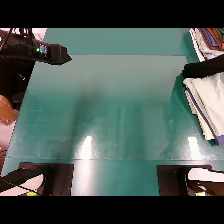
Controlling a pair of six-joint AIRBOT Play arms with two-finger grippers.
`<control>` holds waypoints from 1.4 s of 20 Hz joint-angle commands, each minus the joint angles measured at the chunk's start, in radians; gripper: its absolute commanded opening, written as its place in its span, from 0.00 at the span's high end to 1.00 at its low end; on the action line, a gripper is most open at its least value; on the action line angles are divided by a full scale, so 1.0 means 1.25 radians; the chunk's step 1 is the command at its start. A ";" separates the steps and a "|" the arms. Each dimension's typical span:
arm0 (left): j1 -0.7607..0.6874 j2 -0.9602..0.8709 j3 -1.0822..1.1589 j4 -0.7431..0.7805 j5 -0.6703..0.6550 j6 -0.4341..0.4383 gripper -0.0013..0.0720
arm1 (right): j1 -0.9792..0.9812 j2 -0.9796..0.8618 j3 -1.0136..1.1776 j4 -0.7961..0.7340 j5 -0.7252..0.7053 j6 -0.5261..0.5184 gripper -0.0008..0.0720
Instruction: Fold the shirts.
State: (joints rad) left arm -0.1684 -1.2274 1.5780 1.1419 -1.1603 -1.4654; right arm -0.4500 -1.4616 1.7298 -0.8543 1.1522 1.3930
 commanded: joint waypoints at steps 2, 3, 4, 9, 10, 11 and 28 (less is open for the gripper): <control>0.000 0.000 0.000 -0.001 0.000 -0.002 0.95 | -0.007 0.003 0.150 -0.002 0.047 -0.011 0.96; 0.000 0.000 0.000 -0.001 0.000 -0.002 0.95 | -0.007 0.003 0.184 -0.005 0.072 -0.011 0.96; 0.000 0.000 0.000 -0.001 -0.001 -0.002 0.95 | -0.008 0.003 0.207 -0.015 0.095 -0.010 0.96; 0.000 0.000 0.000 -0.001 -0.002 -0.001 0.95 | -0.061 0.006 0.229 -0.038 0.279 0.015 0.96; 0.000 0.000 0.000 -0.001 -0.004 -0.001 0.95 | -0.076 0.013 0.216 -0.049 0.308 0.020 0.96; 0.000 0.000 0.000 -0.001 -0.006 -0.001 0.95 | -0.093 0.031 0.179 -0.060 0.321 0.023 0.96; 0.000 0.000 0.000 0.001 -0.006 0.021 0.95 | -0.294 0.292 -0.317 -0.014 0.282 0.022 0.29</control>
State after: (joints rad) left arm -0.1684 -1.2274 1.5780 1.1431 -1.1713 -1.4425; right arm -0.8639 -1.1057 1.3018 -1.0103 1.5314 1.4231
